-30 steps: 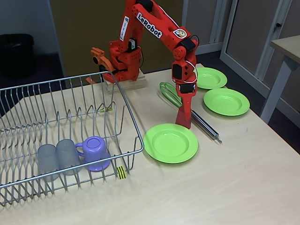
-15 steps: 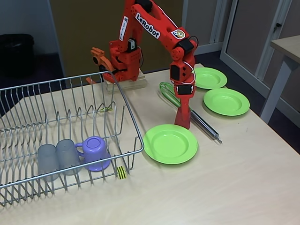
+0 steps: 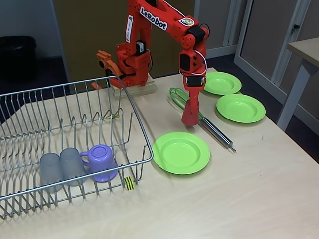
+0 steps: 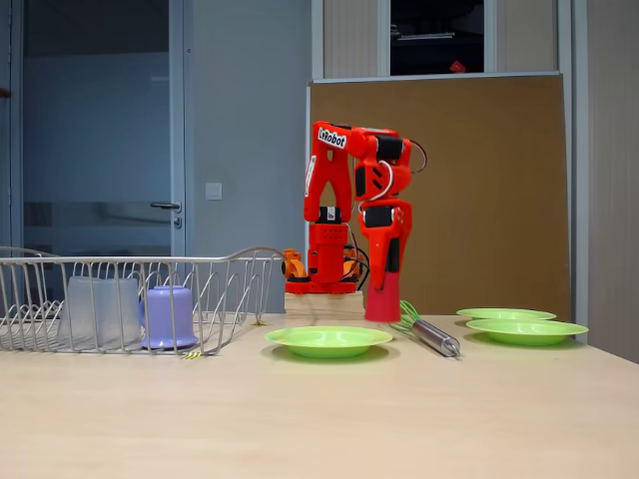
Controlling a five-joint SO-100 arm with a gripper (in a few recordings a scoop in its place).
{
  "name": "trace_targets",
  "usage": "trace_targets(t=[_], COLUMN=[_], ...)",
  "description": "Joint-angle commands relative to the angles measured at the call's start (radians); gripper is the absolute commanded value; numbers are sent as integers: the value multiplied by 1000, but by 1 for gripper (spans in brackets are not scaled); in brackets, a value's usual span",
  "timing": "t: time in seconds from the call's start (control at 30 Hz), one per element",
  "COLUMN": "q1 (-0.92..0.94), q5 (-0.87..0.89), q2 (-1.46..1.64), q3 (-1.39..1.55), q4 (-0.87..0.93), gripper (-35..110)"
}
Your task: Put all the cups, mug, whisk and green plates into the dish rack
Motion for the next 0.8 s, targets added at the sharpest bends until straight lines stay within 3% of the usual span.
trace_targets(t=[0.0, 0.27, 0.47, 0.77], q1=[11, 341, 657, 862], q5=[-49, -535, -897, -1100], q2=[143, 304, 184, -94], q3=[-72, -236, -508, -733], q4=[146, 330, 436, 402], gripper=[19, 19, 17, 16])
